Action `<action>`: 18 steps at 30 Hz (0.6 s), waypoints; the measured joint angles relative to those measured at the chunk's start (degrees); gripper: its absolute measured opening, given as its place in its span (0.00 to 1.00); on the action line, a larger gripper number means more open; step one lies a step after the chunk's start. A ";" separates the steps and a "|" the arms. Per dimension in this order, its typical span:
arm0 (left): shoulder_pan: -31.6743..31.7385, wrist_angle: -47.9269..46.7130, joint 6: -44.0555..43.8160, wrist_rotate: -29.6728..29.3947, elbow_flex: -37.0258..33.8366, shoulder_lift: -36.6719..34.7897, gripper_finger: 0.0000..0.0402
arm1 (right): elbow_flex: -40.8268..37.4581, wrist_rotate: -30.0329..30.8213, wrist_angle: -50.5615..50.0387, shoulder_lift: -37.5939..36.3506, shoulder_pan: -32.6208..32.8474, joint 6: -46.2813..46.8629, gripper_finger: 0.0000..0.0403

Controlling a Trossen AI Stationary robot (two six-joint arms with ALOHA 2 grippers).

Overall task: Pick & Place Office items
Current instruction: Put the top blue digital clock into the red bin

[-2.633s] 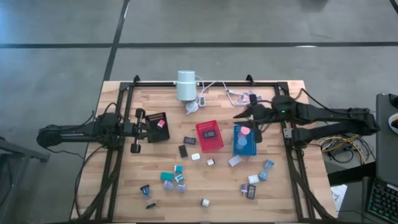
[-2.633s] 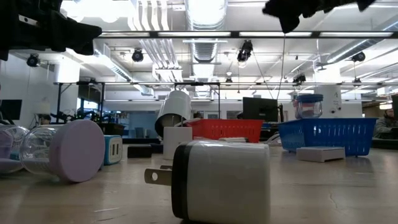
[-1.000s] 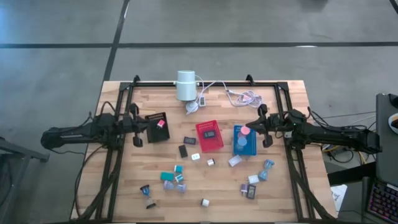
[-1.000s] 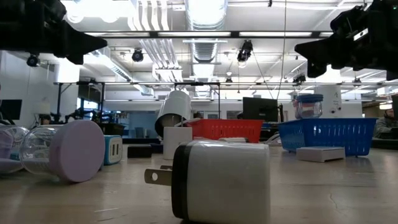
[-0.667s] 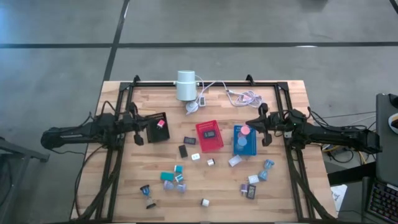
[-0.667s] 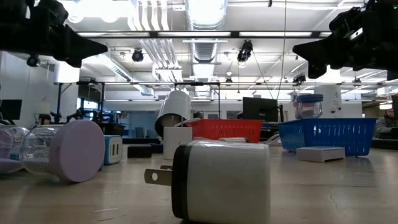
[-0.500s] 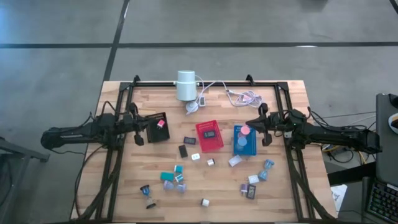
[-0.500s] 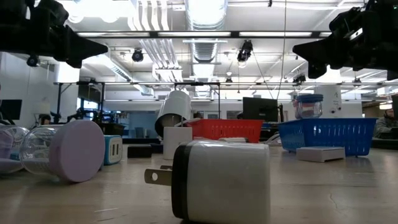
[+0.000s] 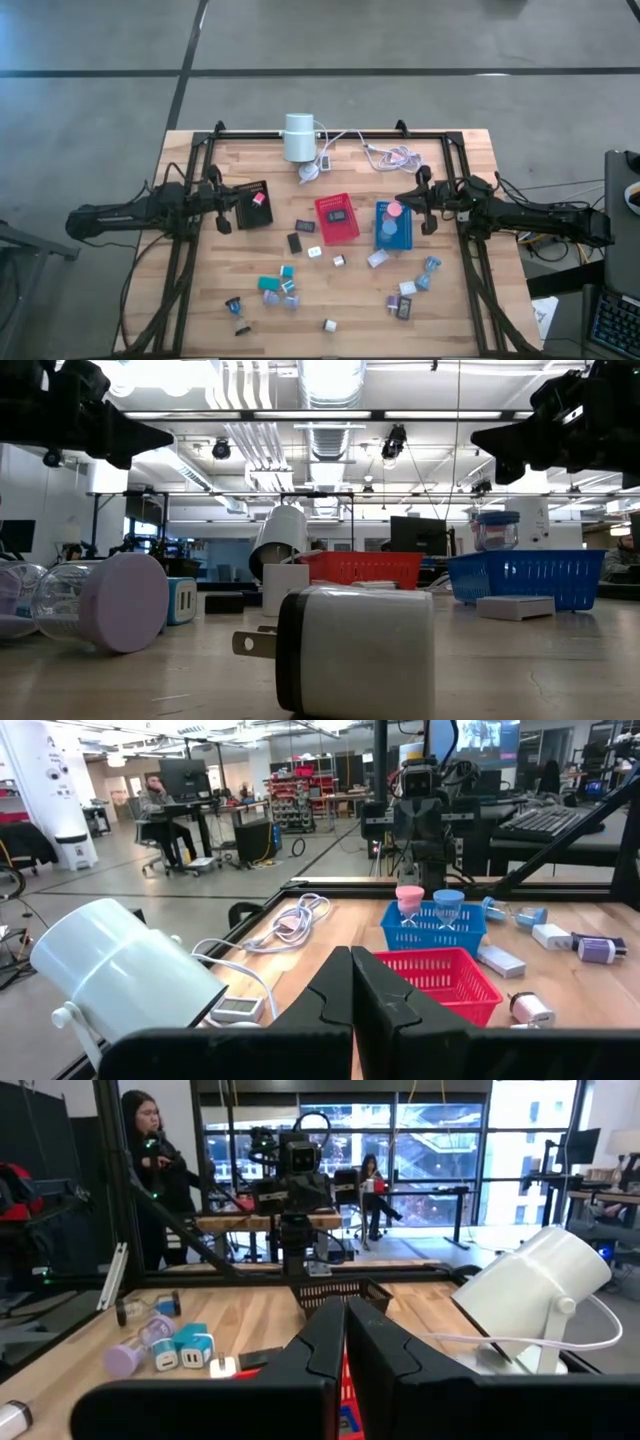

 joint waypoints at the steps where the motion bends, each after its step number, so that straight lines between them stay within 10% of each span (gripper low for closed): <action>1: 0.00 0.00 0.00 0.00 0.00 0.00 0.00 | 0.00 0.00 0.27 0.00 0.00 0.02 0.03; 18: 0.00 0.02 0.02 0.22 0.00 0.00 0.00 | 0.00 -0.02 -1.88 0.07 0.02 2.05 0.03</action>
